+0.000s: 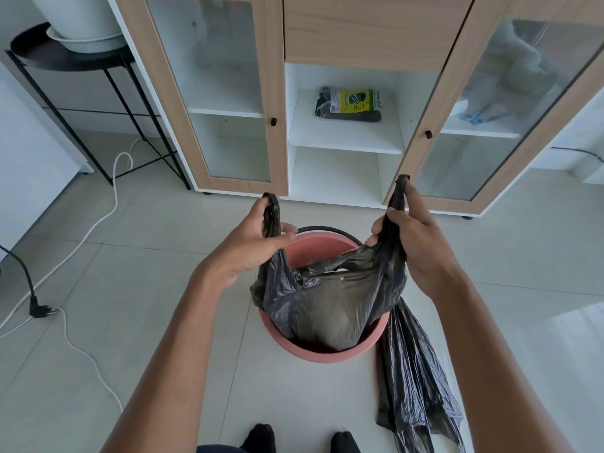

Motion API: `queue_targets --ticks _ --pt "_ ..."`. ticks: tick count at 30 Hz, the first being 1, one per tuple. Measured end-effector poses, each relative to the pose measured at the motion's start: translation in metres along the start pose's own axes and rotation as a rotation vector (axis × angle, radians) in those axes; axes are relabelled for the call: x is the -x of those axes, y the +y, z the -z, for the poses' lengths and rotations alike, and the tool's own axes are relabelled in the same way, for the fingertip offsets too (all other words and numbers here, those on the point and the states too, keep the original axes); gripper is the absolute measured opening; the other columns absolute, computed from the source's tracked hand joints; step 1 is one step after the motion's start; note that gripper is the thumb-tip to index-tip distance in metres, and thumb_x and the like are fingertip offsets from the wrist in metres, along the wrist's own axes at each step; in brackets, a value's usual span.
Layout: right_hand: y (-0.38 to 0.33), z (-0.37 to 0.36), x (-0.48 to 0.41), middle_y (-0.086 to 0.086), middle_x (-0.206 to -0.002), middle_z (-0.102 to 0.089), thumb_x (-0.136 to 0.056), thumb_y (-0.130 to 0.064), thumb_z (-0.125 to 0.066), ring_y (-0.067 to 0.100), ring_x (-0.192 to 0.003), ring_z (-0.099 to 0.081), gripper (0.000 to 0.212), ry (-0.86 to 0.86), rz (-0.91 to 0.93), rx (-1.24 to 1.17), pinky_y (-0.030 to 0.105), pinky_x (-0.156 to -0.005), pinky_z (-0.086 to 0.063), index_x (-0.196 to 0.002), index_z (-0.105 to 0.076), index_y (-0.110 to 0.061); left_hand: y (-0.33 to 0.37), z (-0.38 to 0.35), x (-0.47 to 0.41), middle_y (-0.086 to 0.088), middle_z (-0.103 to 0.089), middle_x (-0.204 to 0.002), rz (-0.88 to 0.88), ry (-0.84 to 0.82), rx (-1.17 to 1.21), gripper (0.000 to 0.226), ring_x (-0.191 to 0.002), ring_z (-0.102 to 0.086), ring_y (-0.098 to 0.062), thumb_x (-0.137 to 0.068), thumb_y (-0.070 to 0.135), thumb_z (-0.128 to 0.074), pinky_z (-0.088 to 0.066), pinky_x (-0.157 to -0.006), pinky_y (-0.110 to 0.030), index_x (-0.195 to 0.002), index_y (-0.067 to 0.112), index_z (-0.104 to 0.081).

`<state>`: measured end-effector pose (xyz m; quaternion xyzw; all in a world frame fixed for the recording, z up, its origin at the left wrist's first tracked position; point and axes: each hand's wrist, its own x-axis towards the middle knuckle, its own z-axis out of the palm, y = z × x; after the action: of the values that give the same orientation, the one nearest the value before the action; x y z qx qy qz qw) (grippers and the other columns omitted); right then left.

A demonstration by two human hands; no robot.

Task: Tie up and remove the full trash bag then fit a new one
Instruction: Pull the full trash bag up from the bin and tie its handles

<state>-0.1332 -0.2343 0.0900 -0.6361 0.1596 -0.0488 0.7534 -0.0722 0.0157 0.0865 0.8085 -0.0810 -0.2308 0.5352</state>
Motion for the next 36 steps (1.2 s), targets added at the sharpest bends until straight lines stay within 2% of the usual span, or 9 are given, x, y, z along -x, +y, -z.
queue_targets --ticks 6,10,13,16,20,23,27,32,36 --pt "0.005 0.004 -0.001 0.003 -0.067 -0.067 -0.102 -0.007 -0.037 0.022 -0.057 -0.066 0.063 0.064 -0.036 0.012 0.034 -0.057 -0.057 -0.151 -0.024 -0.044 0.0 0.001 0.001 0.008 -0.076 -0.097 -0.057 0.16 0.022 0.029 -0.085 -0.074 -0.007 -0.086 0.026 -0.073 -0.048 -0.084 -0.029 -0.109 0.037 -0.057" --pt "0.008 0.002 0.0 0.009 -0.079 -0.074 -0.102 -0.006 -0.037 0.028 -0.07 -0.072 0.066 0.058 -0.071 0.015 0.041 -0.064 -0.06 -0.152 -0.018 -0.045 0.001 0.002 0.002 0.014 -0.074 -0.106 -0.065 0.095 -0.033 0.052 -0.09 -0.071 -0.001 -0.09 0.025 -0.07 -0.045 -0.076 -0.016 -0.127 0.055 -0.05" --pt "0.007 -0.002 0.001 0.013 -0.093 -0.076 -0.102 -0.004 -0.037 0.042 -0.083 -0.072 0.066 0.06 -0.05 0.0 0.051 -0.076 -0.06 -0.153 -0.017 -0.042 -0.003 0.008 0.004 0.015 -0.069 -0.12 -0.035 -0.04 -0.015 0.081 -0.098 -0.069 0.002 -0.091 0.007 -0.068 -0.048 -0.068 -0.005 -0.149 0.047 -0.027" --pt "0.006 -0.006 0.004 0.013 -0.101 -0.076 -0.103 -0.004 -0.038 0.048 -0.09 -0.07 0.065 0.101 -0.006 -0.021 0.056 -0.081 -0.058 -0.153 -0.014 -0.039 -0.001 0.025 0.008 0.013 -0.068 -0.125 -0.045 -0.061 0.055 0.078 -0.102 -0.069 -0.002 -0.088 -0.002 -0.068 -0.048 -0.082 -0.017 -0.148 0.039 -0.037" --pt "0.007 -0.006 0.007 0.012 -0.102 -0.075 -0.105 -0.005 -0.037 0.035 -0.084 -0.075 0.07 0.132 0.006 -0.09 0.047 -0.075 -0.062 -0.154 -0.005 -0.042 -0.003 0.037 0.011 0.012 -0.076 -0.103 -0.025 0.2 0.031 0.044 -0.091 -0.073 -0.006 -0.078 0.016 -0.082 -0.049 -0.084 -0.028 -0.116 0.031 -0.065" --pt "0.007 -0.004 0.006 0.01 -0.1 -0.076 -0.105 -0.006 -0.038 0.034 -0.084 -0.075 0.069 0.148 0.015 -0.123 0.042 -0.068 -0.062 -0.155 -0.006 -0.04 -0.008 0.034 0.009 0.013 -0.072 -0.097 0.091 0.328 0.012 0.069 -0.091 -0.07 -0.007 -0.061 0.04 -0.091 -0.048 -0.077 -0.029 -0.113 0.023 -0.05" --pt "0.007 -0.004 0.004 0.01 -0.102 -0.076 -0.105 -0.007 -0.038 0.034 -0.086 -0.075 0.067 0.155 0.018 -0.161 0.041 -0.069 -0.062 -0.155 -0.007 -0.039 -0.01 0.03 0.009 0.014 -0.06 -0.118 0.195 0.157 -0.089 0.112 -0.113 -0.059 -0.011 -0.043 0.058 -0.091 -0.046 -0.099 -0.038 -0.135 0.025 -0.036" --pt "0.007 -0.007 0.005 0.014 -0.107 -0.074 -0.106 -0.009 -0.037 0.037 -0.087 -0.074 0.057 0.117 0.027 -0.162 0.048 -0.074 -0.061 -0.153 -0.017 -0.035 -0.019 -0.001 0.002 0.017 -0.069 -0.102 0.16 -0.049 -0.209 0.037 -0.1 -0.06 -0.004 -0.078 0.063 -0.069 -0.04 -0.071 -0.015 -0.1 0.033 -0.068" --pt "0.005 -0.002 0.003 0.011 -0.098 -0.075 -0.106 -0.012 -0.039 0.034 -0.077 -0.074 0.041 0.121 0.025 -0.084 0.051 -0.072 -0.061 -0.145 -0.027 -0.016 -0.019 -0.006 -0.008 0.0 -0.075 -0.096 0.038 0.054 -0.22 0.031 -0.095 -0.068 -0.018 -0.099 0.046 -0.05 -0.046 -0.077 -0.024 -0.092 0.032 -0.076"
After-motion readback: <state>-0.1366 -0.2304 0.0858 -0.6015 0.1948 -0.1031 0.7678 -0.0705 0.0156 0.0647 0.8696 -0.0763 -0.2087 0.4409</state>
